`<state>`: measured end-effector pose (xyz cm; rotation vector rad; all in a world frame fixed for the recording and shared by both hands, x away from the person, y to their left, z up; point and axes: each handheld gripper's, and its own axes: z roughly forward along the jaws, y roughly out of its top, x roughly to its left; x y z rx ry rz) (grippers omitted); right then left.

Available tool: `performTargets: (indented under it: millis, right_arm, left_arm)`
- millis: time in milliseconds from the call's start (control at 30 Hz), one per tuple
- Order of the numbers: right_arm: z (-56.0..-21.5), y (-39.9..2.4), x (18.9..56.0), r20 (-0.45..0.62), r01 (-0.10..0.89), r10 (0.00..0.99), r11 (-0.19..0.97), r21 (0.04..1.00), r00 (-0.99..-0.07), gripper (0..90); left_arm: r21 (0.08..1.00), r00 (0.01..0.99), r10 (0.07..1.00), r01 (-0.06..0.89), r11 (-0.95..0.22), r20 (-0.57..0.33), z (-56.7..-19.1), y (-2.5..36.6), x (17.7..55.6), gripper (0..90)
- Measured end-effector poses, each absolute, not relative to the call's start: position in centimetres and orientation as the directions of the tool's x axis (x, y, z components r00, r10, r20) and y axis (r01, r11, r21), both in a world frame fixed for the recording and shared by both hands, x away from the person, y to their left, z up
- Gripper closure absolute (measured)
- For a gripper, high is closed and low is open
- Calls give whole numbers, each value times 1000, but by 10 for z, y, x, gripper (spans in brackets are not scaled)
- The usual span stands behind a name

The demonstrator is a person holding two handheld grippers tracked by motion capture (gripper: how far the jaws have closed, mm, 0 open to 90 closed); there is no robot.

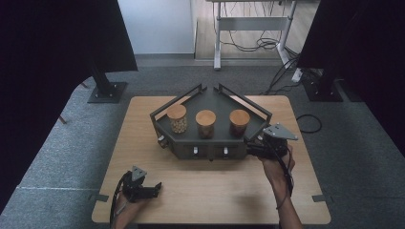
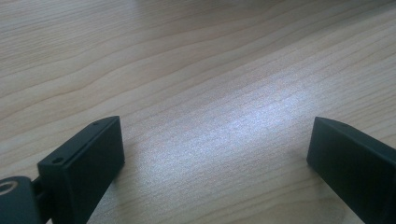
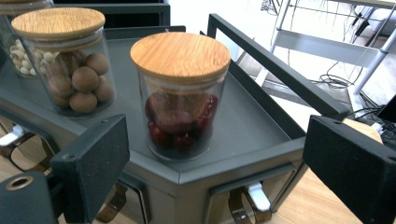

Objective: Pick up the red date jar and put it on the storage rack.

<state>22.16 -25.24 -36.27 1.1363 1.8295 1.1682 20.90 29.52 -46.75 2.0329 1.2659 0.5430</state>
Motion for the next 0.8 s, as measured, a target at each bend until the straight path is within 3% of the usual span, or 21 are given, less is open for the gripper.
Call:
performTargets:
  millis: [800]
  right_arm:
    - [-371,-274,187,-73,319,923,203,926,-378,71]
  left_arm:
    - [727,442,897,616,-303,-1,-468,295,209,37]
